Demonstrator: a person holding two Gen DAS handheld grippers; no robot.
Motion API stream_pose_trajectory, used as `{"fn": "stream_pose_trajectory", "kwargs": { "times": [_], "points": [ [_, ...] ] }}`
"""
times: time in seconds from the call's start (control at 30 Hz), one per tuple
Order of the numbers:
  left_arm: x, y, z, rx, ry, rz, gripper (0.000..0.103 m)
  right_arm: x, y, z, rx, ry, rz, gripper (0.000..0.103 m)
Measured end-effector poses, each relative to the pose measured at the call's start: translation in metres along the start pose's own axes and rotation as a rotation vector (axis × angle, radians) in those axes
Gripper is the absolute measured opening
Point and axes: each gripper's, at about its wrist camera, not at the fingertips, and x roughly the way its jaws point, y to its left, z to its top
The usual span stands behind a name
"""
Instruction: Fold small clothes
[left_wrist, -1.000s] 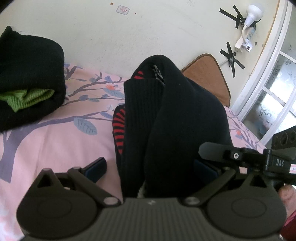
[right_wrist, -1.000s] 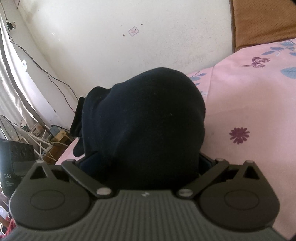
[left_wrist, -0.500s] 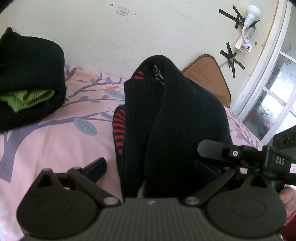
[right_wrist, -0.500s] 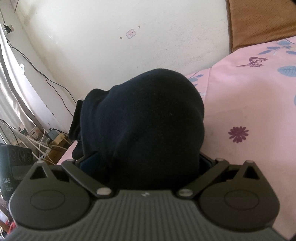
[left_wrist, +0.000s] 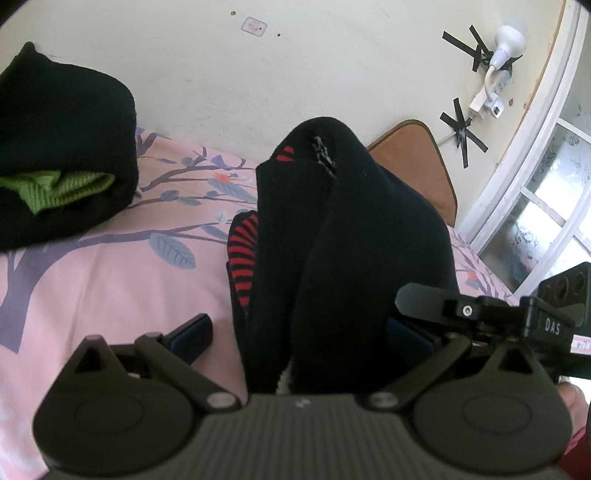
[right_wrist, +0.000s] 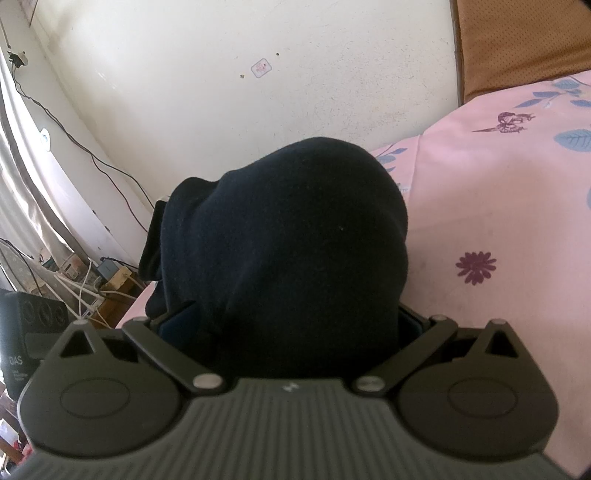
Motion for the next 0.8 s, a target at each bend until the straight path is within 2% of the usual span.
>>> {"fn": "stream_pose_trajectory", "kwargs": {
  "times": [0.47, 0.8],
  "points": [
    [0.0007, -0.0040, -0.0003, 0.014, 0.007, 0.021, 0.103, 0.0001, -0.0005, -0.0001, -0.001, 0.000, 0.001, 0.103],
    [0.0022, -0.0076, -0.0004, 0.043, 0.025, 0.035, 0.103, -0.0035, -0.0031, 0.0016, -0.002, 0.020, 0.034, 0.103]
  ]
}}
